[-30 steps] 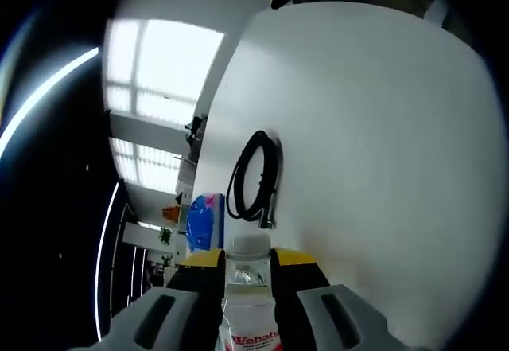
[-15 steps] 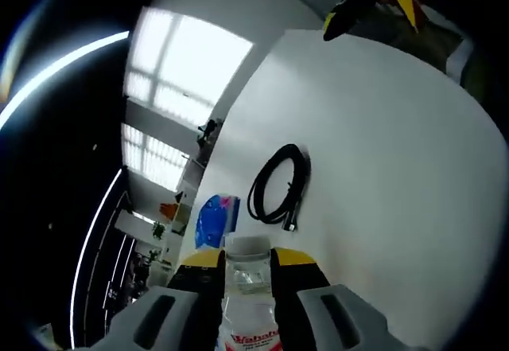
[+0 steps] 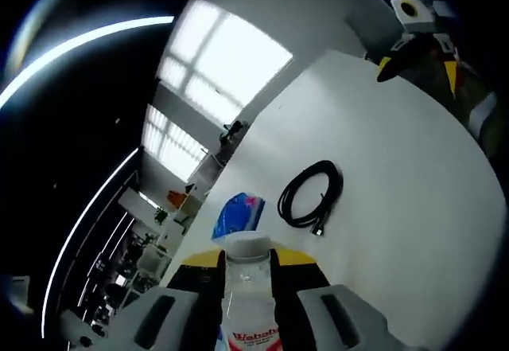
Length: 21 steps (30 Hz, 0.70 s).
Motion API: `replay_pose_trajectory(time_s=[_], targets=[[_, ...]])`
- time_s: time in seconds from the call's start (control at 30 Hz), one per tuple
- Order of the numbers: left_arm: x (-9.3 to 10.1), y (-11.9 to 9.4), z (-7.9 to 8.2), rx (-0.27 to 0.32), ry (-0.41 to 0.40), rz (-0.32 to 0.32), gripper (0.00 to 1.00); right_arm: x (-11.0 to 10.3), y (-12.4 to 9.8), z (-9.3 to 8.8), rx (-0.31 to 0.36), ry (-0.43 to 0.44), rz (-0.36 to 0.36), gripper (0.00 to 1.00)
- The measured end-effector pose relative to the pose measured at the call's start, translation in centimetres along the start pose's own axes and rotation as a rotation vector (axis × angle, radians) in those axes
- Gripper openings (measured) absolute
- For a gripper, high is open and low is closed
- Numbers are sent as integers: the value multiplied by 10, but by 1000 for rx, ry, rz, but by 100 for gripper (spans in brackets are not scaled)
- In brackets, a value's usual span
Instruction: Arrange the tabletop items into an orderly group along one side of the table until the central work area is clear of visible clutter.
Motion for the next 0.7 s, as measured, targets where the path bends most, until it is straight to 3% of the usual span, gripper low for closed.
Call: replay_pose_trajectory(time_s=[0.13,0.7], targets=[[-8,-4,-4,19,-67,28,21,2,0,1,6,2,-12,76],[-40,-27,-20,69,-225,71,21,-5,5,2,-2,-9,3,76]])
Point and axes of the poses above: the point that each gripper's makers call its tool centre point, and the gripper's own axes: y roughly forward along the fingers, x roughly to its right, z roughly out of its top, the point moved 5 cm from there along -y, roughly backward along the fingers, and after that the axes turned 2 degrees about y, right-handed, at the moved point
